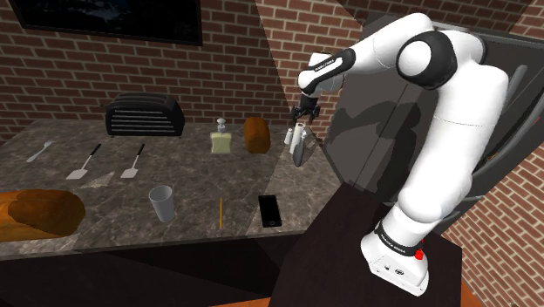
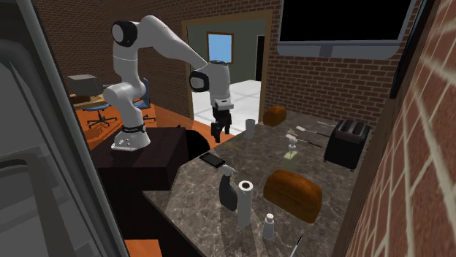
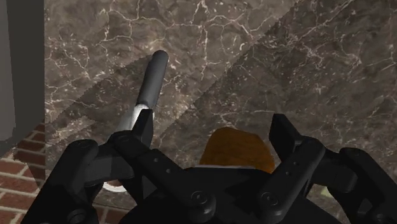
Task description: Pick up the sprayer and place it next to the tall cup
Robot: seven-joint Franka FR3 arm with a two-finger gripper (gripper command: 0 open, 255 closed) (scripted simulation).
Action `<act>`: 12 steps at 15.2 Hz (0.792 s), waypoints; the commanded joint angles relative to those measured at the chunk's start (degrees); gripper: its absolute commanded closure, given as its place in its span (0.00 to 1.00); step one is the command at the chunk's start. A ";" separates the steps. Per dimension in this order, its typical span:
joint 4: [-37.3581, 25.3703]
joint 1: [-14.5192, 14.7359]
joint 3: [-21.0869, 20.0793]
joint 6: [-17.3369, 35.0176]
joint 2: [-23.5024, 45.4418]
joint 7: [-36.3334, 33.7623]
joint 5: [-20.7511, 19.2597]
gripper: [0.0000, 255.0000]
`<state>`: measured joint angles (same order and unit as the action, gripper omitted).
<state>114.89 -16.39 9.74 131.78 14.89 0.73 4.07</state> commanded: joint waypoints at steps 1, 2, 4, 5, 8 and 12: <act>-2.07 -1.00 0.65 0.76 2.98 -0.13 0.57 0.00; -3.45 -1.51 0.91 1.10 4.78 -0.20 0.94 0.00; -6.34 -2.60 1.37 1.65 8.38 -0.37 1.71 0.00; -7.85 -3.17 1.57 1.86 10.18 -0.47 2.10 0.00; -12.66 -4.97 2.13 2.22 15.60 -0.84 3.26 0.00; -13.30 -5.45 1.91 3.82 17.89 -0.67 3.79 0.00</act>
<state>101.60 -21.71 11.74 134.93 32.10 -0.03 7.68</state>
